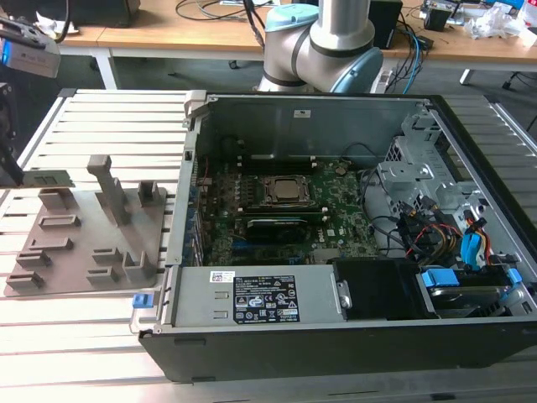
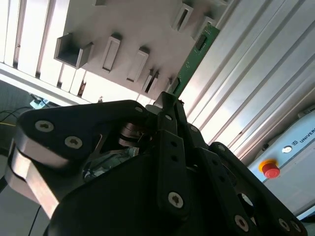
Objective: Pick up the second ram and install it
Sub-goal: 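Pick up the second ram and move it above second insertion slot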
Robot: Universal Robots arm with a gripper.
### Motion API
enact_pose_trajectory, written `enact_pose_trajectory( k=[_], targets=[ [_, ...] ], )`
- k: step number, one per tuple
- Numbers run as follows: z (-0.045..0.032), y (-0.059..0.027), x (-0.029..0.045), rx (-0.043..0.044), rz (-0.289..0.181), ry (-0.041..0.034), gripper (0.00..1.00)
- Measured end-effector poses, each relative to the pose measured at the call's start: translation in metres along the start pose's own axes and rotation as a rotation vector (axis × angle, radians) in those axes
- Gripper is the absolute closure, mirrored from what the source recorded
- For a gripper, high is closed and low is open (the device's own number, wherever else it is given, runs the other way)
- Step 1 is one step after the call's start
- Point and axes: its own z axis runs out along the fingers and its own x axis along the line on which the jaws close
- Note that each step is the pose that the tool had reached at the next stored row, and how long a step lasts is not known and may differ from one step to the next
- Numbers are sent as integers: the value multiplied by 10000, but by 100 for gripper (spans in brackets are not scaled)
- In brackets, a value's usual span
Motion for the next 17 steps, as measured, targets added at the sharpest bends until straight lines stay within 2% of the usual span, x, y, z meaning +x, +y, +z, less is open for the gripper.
enact_pose_trajectory(
  k=[11,13,14,17],
  targets=[
    [-220,10,-6,-1,0,0,86],
    [-309,14,-8,-1,0,-2,86],
    [-389,18,-10,-1,0,-2,86],
    [-408,19,-10,1,-1,-4,86]
  ],
)
